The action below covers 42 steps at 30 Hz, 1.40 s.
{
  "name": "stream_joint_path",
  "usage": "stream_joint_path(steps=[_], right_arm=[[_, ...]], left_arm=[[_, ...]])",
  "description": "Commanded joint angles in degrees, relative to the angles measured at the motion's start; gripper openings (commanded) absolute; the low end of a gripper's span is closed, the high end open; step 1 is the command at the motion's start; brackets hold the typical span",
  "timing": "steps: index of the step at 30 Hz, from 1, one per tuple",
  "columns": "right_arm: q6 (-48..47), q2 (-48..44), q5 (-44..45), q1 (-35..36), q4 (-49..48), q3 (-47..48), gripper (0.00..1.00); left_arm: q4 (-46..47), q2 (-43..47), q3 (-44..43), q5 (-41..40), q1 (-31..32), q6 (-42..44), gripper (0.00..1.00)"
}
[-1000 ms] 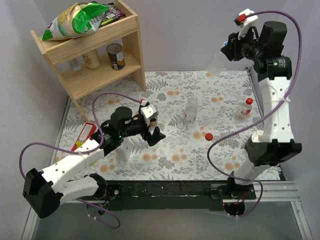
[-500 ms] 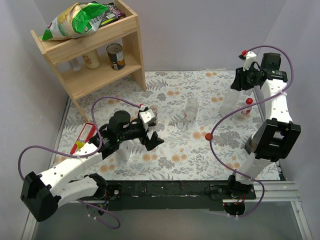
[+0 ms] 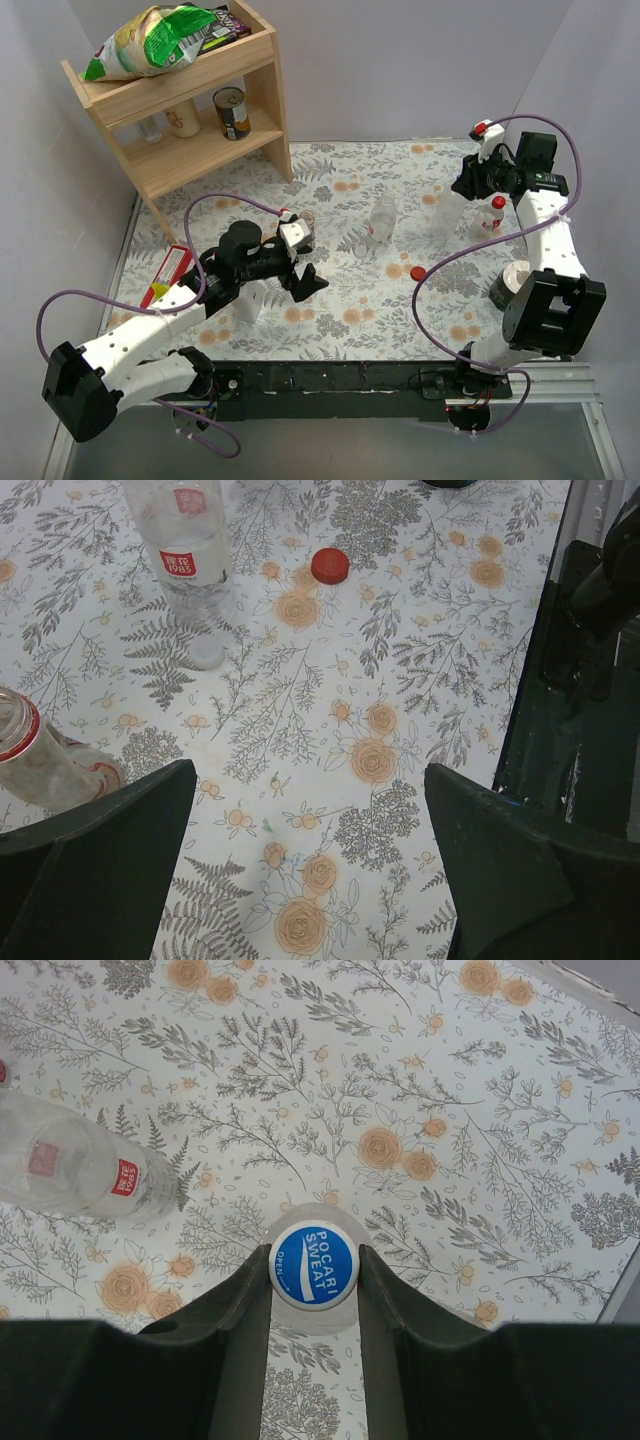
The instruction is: Screw on the bottle caps
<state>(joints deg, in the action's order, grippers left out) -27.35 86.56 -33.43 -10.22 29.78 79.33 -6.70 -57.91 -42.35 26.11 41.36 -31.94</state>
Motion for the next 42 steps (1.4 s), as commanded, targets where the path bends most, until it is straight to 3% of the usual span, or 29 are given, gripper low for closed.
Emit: stream_joint_path(steps=[1,17,31,42], right_arm=[[-0.95,-3.24,-0.23,0.11,-5.7,-2.69,0.01],[-1.12,-4.04,1.35,-0.07,-10.8,-7.44,0.05],[-0.68,-3.51,1.88,-0.07,-7.98,-7.26,0.46],[-0.42,-3.24,2.23,-0.15,-7.72,-6.65,0.53]], left_arm=[[1.25,-0.27,-0.54,1.4,-0.32,0.57,0.98],[0.46,-0.19,-0.45,0.96,-0.41,1.18,0.98],[0.72,-0.45,-0.54,1.14,-0.41,0.92,0.98],[0.81,-0.54,-0.37,1.31,-0.32,1.01,0.98]])
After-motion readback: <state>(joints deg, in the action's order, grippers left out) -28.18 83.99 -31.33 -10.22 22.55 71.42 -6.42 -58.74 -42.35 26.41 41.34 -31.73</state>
